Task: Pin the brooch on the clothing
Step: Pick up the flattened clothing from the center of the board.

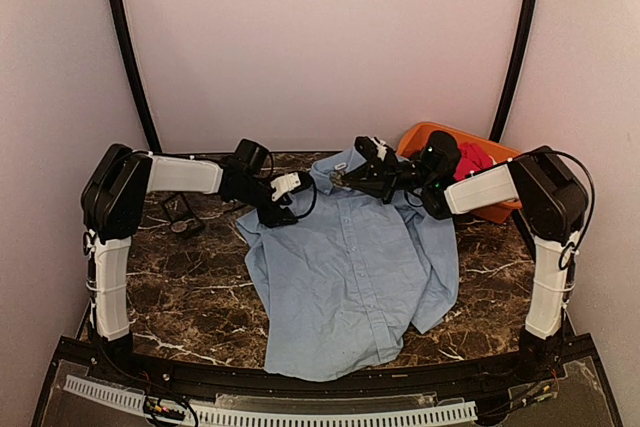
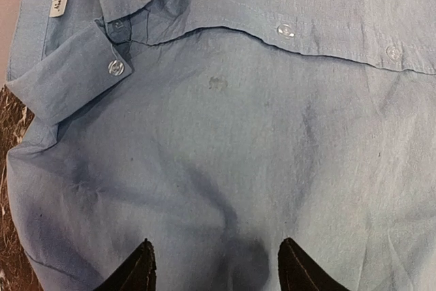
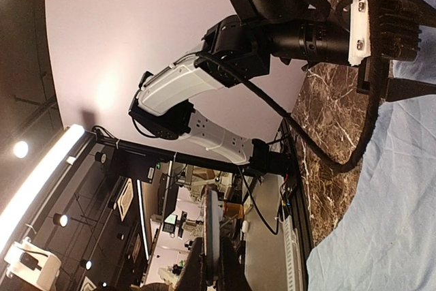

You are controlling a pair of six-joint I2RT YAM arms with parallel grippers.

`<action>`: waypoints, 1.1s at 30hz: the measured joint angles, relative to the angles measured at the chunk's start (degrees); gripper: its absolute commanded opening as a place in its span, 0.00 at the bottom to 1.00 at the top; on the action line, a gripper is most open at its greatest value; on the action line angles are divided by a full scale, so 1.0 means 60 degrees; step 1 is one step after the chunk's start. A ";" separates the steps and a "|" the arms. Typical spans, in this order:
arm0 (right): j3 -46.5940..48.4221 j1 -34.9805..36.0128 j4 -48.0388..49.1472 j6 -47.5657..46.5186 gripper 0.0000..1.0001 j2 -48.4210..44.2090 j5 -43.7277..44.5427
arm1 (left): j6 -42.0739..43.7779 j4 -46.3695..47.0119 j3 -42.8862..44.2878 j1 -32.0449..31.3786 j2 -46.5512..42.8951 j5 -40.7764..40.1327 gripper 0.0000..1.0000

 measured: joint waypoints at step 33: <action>-0.0463 0.0025 -0.2481 -0.1315 0.00 -0.1570 0.1395 | 0.0437 -0.0965 0.1719 -0.0506 0.1526 -0.0109 0.01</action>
